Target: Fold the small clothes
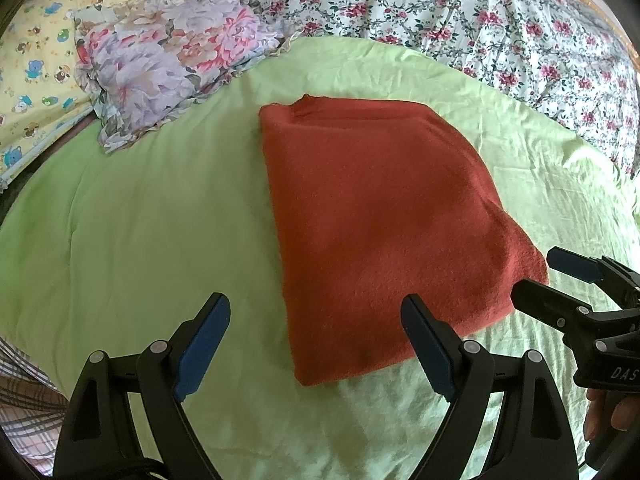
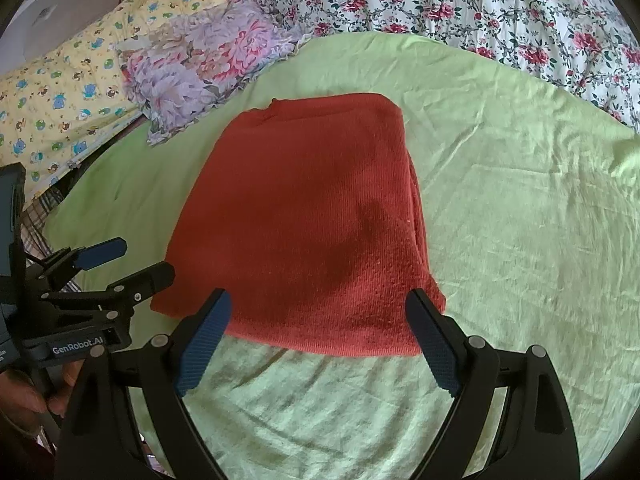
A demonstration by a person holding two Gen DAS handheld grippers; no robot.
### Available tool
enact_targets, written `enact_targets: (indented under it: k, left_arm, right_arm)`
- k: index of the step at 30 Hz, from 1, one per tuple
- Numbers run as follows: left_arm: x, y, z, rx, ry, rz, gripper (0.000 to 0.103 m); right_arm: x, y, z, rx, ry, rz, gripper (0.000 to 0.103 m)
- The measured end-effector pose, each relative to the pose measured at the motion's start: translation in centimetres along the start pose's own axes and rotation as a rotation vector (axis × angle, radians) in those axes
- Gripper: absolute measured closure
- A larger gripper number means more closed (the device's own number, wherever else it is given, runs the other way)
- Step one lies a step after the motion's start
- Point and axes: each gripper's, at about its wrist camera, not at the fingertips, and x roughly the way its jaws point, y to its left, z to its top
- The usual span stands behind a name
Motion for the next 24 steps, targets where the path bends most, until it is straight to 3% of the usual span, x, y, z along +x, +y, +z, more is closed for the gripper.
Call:
enact_targets:
  k: [24]
  left_arm:
    - [0.20, -0.14, 0.30, 0.007, 0.008, -0.012, 0.015]
  right_arm:
    - [-0.03, -0.13, 0.36, -0.002, -0.001, 0.002, 0.014]
